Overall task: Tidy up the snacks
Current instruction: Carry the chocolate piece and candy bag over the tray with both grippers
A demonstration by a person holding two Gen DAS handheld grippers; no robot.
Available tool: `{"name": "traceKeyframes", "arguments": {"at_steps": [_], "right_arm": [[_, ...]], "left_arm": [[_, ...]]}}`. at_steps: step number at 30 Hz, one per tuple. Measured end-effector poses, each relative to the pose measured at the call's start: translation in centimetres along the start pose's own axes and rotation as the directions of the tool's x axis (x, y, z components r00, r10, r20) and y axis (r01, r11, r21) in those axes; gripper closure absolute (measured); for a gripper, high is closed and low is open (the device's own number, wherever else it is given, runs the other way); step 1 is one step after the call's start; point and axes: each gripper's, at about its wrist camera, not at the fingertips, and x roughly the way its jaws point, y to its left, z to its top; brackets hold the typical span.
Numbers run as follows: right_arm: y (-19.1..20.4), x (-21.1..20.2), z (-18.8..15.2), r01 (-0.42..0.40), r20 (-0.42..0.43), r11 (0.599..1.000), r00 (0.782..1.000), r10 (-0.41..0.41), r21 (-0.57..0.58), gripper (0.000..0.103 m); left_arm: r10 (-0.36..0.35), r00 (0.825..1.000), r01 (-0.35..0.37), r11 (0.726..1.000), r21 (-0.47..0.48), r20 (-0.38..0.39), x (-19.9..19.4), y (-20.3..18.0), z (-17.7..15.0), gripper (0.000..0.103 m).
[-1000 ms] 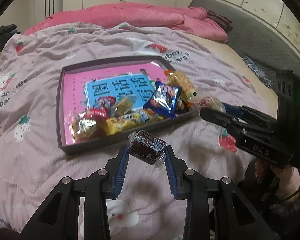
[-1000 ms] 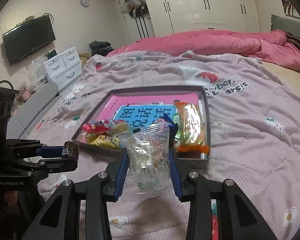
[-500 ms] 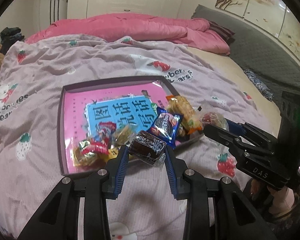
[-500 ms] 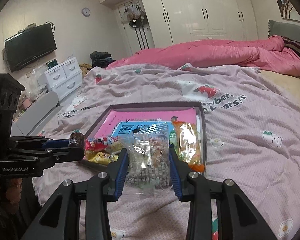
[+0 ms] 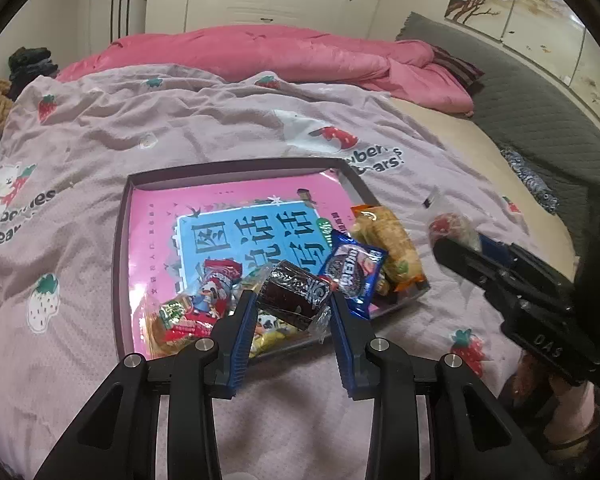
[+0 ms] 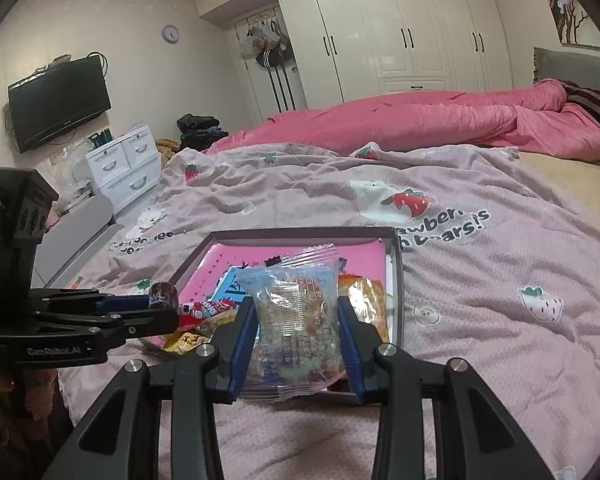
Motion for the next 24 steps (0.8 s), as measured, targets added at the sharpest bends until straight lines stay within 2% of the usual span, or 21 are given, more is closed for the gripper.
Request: {"name": "traceKeyframes", "arguments": {"at_steps": [11, 15, 24], "right_arm": [[-0.5, 1.1, 0.3, 0.020, -0.009, 1.000, 1.000, -0.019, 0.005, 0.063], [-1.0, 1.9, 0.0, 0.060, -0.039, 0.998, 0.997, -0.059, 0.017, 0.063], [-1.4, 4.1, -1.2, 0.090, -0.117, 0.996, 0.989, -0.088, 0.013, 0.063]], "left_arm": [[0.031, 0.999, -0.031, 0.999, -0.010, -0.036, 2.7, 1.0, -0.3, 0.066], [0.043, 0.998, -0.043, 0.999, -0.010, -0.045, 3.4, 1.3, -0.4, 0.066], [0.064, 0.997, -0.064, 0.998, 0.002, -0.047, 4.4, 1.8, -0.4, 0.066]]}}
